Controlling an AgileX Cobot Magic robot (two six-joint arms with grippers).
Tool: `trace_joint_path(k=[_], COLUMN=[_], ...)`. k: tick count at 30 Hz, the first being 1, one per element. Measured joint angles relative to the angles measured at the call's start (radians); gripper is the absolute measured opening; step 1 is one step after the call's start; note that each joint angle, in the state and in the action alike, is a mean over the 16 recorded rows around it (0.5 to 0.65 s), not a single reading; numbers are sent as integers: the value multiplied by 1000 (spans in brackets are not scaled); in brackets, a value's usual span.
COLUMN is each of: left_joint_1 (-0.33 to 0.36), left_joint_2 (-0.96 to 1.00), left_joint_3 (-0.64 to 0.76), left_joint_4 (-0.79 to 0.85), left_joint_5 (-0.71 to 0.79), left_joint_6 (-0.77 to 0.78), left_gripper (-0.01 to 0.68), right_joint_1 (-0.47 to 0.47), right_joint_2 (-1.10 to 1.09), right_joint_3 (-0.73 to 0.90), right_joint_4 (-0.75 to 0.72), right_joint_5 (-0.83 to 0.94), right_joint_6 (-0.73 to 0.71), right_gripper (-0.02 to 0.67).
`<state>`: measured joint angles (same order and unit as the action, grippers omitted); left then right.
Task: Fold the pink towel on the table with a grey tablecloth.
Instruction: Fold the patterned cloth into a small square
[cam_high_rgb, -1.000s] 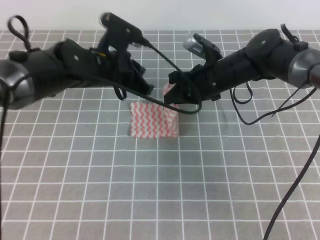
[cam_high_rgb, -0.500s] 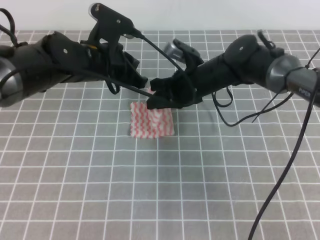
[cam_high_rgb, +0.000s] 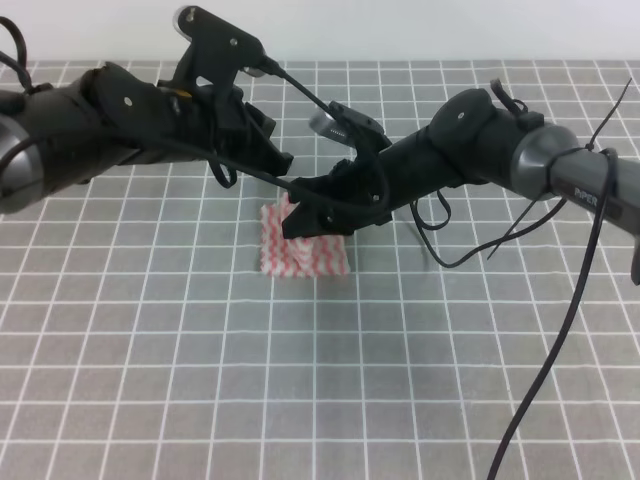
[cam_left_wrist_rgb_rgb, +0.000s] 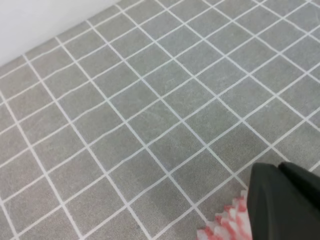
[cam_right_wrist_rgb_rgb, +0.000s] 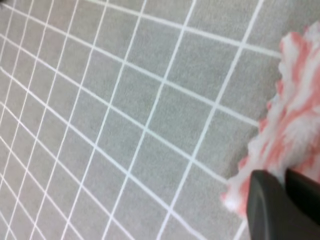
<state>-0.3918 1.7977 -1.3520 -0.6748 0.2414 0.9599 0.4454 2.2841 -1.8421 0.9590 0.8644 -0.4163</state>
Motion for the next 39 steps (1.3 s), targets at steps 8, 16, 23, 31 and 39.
trace_joint_path(k=[8, 16, 23, 31, 39], left_joint_1=[1, 1, 1, 1, 5], left_joint_2=[1, 0, -2, 1, 2], left_joint_3=[0, 0, 0, 0, 0], left_joint_4=[0, 0, 0, 2, 4], left_joint_5=[2, 3, 1, 3, 2], left_joint_6=[1, 2, 3, 4, 5], left_gripper=[-2, -2, -2, -2, -2], right_joint_1=[5, 5, 5, 0, -8], right_joint_2=[2, 3, 3, 3, 4], right_joint_3=[0, 0, 0, -6, -14], right_joint_4=[4, 7, 29, 47, -8], right_joint_5=[-27, -39, -38, -28, 8], right_joint_6=[-1, -2, -2, -3, -4], right_gripper=[-9, 36, 136, 198, 96])
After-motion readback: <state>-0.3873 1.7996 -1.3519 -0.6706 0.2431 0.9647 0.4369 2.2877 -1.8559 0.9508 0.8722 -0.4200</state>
